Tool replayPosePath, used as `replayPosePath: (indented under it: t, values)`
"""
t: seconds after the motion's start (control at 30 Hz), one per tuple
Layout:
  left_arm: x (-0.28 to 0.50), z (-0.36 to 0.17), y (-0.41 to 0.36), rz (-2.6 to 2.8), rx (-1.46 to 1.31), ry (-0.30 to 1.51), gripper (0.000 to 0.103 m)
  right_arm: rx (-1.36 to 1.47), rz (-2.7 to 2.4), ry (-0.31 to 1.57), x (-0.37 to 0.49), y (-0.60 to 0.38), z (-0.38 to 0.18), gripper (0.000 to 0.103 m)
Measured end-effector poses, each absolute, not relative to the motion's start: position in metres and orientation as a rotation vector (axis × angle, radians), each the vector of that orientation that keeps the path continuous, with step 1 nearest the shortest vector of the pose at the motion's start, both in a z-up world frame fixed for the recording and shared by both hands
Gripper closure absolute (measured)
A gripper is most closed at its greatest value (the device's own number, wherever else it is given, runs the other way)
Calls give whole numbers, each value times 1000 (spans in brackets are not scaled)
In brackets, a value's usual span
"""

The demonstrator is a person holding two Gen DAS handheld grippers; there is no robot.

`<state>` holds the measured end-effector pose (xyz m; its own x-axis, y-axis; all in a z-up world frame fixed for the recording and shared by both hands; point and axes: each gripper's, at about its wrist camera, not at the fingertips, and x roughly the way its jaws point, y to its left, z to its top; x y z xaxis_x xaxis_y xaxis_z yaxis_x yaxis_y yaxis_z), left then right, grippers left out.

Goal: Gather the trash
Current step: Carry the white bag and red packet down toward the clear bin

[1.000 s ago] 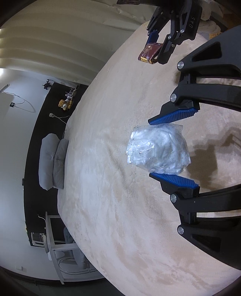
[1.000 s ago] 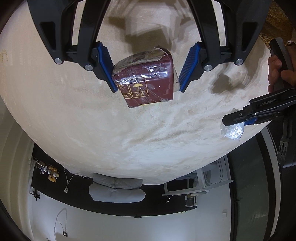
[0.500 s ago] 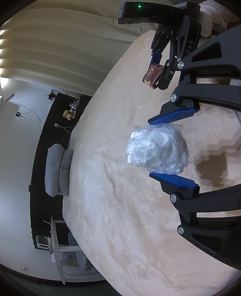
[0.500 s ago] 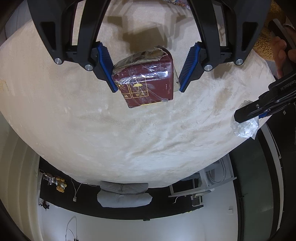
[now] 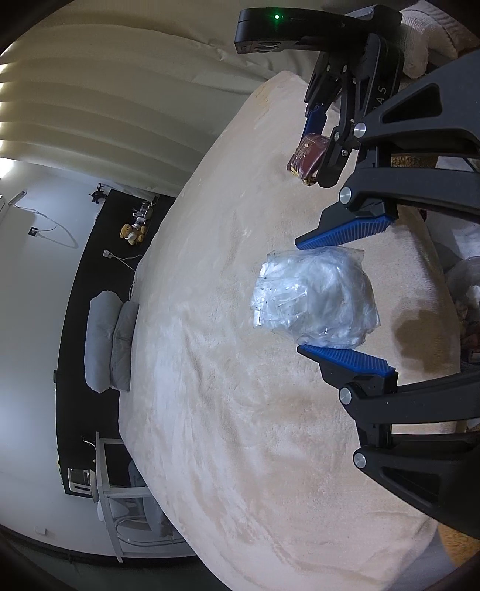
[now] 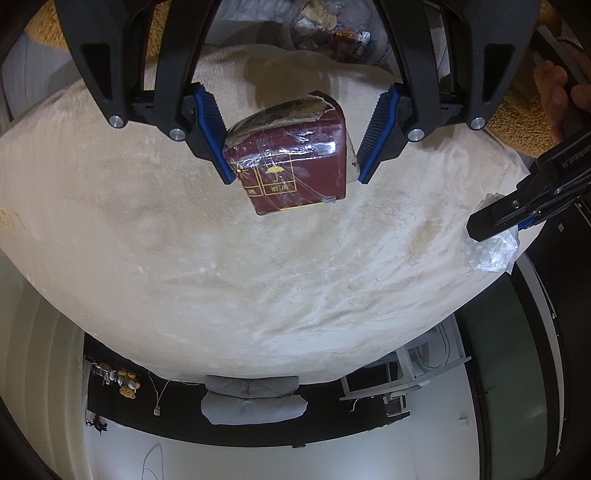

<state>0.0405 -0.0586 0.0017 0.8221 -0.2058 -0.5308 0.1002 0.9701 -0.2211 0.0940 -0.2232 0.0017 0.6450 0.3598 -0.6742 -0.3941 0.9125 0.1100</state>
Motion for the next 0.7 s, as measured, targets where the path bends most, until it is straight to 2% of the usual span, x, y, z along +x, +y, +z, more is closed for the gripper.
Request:
replayPosePath:
  t: [0.7]
  values:
    - [-22,-15,-72,-160,-184,616,53,-66,470,767,24,-228,-8,37]
